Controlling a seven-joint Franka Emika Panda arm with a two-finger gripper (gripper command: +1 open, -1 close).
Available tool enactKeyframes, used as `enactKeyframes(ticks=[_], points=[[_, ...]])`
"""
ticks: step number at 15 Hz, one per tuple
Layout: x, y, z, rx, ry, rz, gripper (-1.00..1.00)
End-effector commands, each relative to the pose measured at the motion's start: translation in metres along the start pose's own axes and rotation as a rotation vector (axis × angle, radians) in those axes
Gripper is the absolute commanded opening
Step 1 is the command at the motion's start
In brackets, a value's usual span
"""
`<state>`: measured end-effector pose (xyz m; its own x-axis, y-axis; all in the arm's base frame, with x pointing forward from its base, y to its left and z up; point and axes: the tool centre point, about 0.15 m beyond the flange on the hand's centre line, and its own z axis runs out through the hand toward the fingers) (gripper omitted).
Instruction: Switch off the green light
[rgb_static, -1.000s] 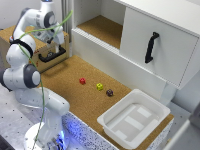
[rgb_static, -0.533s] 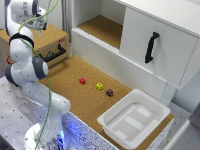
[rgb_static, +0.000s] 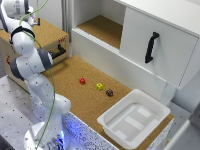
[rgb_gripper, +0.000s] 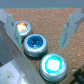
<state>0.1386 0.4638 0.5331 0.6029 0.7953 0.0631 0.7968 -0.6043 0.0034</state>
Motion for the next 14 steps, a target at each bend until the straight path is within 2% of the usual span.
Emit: enactKeyframes(ticks=[1,4,7,8,12,14], points=[[0.021,-0.003,0.032,-0.071,-0.061,0.057,-1.00],[0.018,0.009,0.049,-0.082,-0.071,0.108,-1.00],[0.014,0.019,0.060,-0.072,-0.052,0.162,-1.00],[0.012,0.023,0.064,-0.044,-0.045,0.191,-1.00],[0.000,0.036,0.084,-0.040,-0.054,0.272,-1.00],[-0.008,0.044,0.094,-0.009,-0.065,0.313,-1.00]])
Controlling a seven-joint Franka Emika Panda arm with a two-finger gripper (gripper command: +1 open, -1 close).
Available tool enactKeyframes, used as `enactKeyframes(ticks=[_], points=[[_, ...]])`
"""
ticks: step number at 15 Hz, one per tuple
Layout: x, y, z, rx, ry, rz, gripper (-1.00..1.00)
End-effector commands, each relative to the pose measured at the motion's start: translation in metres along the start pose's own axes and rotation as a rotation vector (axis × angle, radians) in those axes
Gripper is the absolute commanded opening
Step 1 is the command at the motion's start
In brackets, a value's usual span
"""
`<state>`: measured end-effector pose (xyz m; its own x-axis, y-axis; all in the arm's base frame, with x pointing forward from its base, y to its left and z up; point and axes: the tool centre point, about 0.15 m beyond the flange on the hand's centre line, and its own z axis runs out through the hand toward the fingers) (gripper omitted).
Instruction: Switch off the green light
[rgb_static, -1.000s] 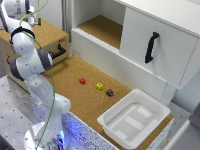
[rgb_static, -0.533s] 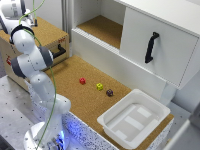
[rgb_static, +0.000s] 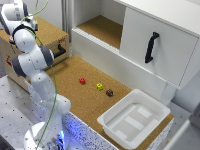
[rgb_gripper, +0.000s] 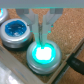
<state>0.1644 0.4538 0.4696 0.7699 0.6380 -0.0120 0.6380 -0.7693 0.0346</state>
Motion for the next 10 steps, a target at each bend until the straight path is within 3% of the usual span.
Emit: enactKeyframes(ticks=[1,6,10], points=[[-0.005,0.018,0.037,0.029,0.005,0.091,-1.00],[-0.007,0.015,0.042,0.036,0.017,0.097,-1.00],[-0.018,0.014,-0.026,0.041,0.112,0.104,-1.00]])
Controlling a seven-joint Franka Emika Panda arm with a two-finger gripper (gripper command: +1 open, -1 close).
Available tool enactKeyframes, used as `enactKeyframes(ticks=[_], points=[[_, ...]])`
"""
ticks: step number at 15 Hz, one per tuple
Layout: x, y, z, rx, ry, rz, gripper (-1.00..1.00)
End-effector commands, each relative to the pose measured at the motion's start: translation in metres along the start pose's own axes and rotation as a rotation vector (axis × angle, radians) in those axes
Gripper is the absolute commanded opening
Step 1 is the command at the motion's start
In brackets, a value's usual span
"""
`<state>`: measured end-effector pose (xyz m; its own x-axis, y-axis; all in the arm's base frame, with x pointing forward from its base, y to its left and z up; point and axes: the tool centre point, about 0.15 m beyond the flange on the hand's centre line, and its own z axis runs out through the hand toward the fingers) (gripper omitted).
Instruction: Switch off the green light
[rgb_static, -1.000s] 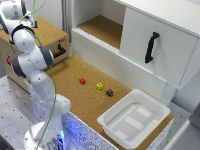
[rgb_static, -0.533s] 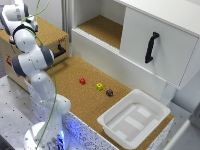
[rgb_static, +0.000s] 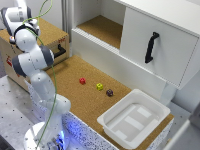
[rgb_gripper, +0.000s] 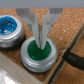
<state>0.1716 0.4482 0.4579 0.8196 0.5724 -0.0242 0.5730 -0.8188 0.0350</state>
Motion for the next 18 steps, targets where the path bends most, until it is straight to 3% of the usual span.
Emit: enactKeyframes(ticks=[1,4,11,14,18], points=[[-0.024,0.011,-0.058,0.047,0.148,0.035,1.00],[-0.027,0.051,-0.074,0.024,0.186,0.179,1.00],[-0.067,0.195,-0.062,-0.061,0.239,0.580,1.00],[-0.087,0.247,-0.050,-0.033,0.250,0.688,1.00],[-0.114,0.332,-0.008,-0.014,0.197,0.796,1.00]])
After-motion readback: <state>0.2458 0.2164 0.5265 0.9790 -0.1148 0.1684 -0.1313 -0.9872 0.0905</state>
